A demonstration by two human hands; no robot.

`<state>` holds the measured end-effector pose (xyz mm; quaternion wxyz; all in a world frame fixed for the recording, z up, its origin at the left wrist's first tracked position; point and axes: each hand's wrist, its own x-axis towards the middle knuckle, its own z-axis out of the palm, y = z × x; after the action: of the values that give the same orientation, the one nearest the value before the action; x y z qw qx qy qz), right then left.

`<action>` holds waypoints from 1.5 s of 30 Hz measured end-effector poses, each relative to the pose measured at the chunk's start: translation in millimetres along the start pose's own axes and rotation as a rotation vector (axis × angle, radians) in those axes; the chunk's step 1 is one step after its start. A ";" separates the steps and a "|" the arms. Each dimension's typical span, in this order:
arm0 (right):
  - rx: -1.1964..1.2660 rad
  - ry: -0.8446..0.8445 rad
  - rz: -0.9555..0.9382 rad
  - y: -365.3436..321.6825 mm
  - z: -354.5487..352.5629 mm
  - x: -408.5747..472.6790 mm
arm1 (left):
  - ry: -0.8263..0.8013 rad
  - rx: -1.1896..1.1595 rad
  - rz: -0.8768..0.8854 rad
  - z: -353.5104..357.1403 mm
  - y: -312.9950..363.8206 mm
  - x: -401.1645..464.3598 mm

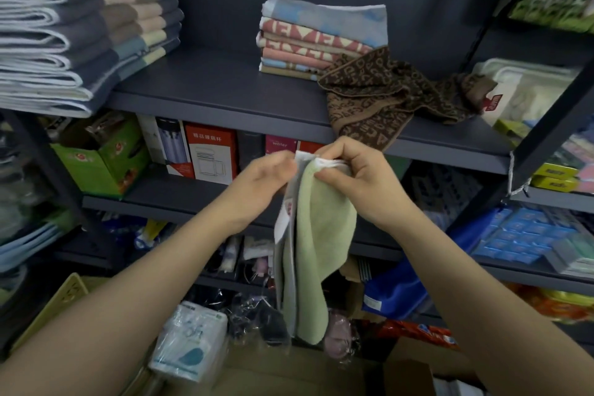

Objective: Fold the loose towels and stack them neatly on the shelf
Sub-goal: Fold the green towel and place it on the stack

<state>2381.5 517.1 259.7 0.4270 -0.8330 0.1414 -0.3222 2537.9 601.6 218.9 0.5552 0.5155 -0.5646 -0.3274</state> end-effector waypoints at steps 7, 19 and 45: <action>-0.082 0.028 -0.071 -4.8 -3.5 -5.8 | 0.074 -0.067 0.084 11.8 9.2 4.3; -0.433 0.149 -0.127 4.9 7.5 -7.9 | 0.174 -0.364 -0.275 15.8 15.3 0.9; -0.179 0.162 -0.007 0.1 9.0 4.7 | 0.160 0.301 0.249 -0.4 21.0 4.5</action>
<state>2391.0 520.2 257.8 0.3368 -0.8395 0.2007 -0.3762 2534.4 602.8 240.0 0.5511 0.5433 -0.6206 -0.1263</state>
